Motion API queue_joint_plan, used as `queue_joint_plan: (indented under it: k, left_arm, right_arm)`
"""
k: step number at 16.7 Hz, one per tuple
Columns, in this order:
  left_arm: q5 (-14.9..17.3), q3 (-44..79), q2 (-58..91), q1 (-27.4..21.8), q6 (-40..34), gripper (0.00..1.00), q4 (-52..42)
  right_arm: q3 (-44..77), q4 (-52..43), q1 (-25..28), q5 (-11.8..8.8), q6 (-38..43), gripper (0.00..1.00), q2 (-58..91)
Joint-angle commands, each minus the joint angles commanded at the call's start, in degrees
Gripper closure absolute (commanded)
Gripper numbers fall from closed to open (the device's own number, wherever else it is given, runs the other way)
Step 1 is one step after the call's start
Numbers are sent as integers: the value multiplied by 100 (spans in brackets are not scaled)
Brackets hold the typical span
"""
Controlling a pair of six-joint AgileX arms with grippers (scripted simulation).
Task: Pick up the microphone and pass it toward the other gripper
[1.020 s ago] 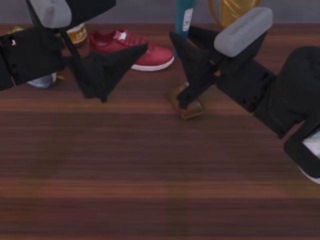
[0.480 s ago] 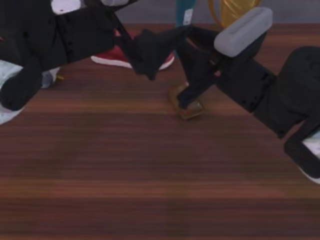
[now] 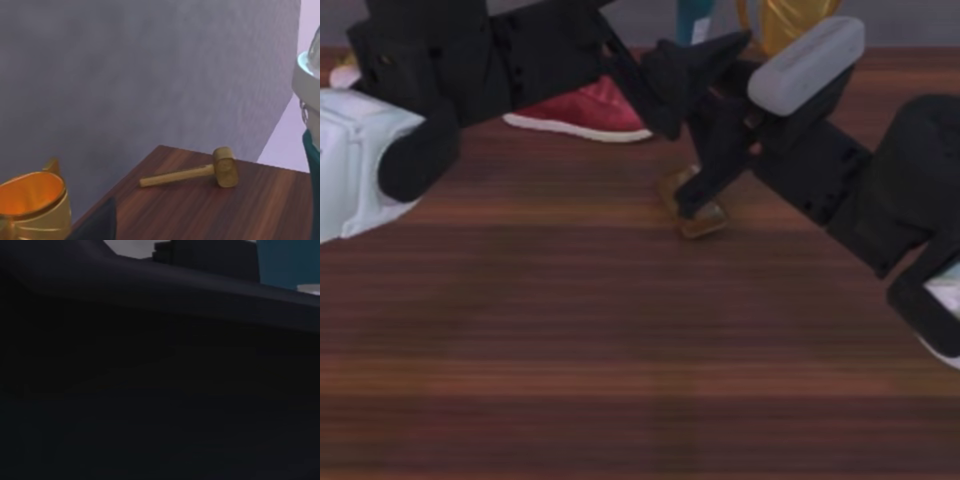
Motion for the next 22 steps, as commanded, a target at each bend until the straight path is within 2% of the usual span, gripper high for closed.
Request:
queue_joint_plan:
  k: [13, 22]
  left_arm:
    - [0, 0, 0, 0, 0, 98, 0]
    - [0, 0, 0, 0, 0, 100, 0]
  right_arm:
    - [0, 0, 0, 0, 0, 100, 0]
    - [0, 0, 0, 0, 0, 100, 0]
